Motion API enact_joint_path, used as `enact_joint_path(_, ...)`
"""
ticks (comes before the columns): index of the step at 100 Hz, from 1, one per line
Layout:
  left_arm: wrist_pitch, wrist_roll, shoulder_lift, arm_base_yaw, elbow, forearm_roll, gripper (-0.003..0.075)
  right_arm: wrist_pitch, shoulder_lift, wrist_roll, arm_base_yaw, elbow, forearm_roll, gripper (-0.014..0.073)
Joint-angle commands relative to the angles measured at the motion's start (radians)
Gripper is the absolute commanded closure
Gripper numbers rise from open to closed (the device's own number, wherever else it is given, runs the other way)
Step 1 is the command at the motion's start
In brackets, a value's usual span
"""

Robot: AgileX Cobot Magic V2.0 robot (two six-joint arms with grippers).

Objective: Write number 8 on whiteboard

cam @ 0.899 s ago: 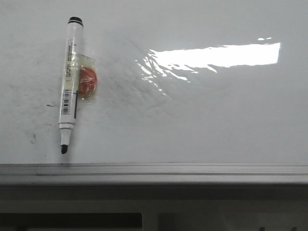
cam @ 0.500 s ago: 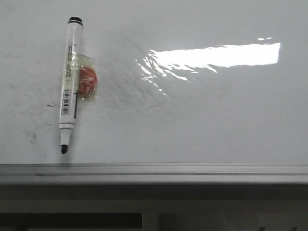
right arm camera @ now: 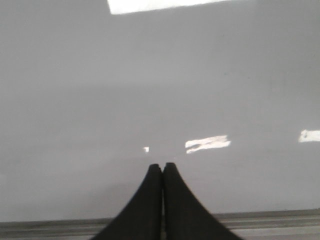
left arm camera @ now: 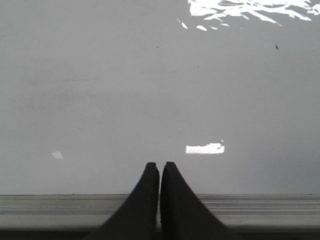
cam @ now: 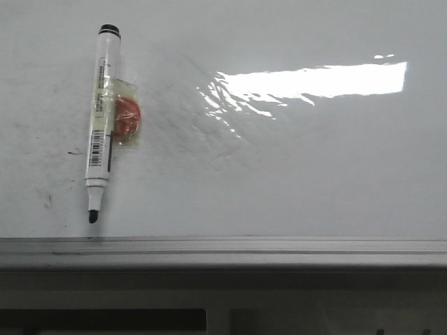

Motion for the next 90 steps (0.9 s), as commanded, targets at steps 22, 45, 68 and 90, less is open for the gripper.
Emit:
enact_joint_path(22,-0.096,-0.003,-0.022,0.002,0.04,0.005,0.0741,-0.041,-0.022,-0.01,-0.006,0.013,0.0,0.0658)
enact_joint_path(45,-0.167,-0.003,-0.022,0.002,0.04,0.011,0.0741,-0.193,-0.022,-0.01,-0.006,0.013,0.0,0.0658)
enact_joint_path(68,-0.303,-0.003,-0.022,0.004,0.04,0.003,0.0741,-0.381,-0.022,-0.008,-0.006,0.013,0.021,0.0658)
enact_joint_path(90,-0.368,-0.007,-0.022,0.004,0.04,-0.035,0.0741,-0.505,-0.022,-0.001,-0.006,0.01,0.021,0.0658)
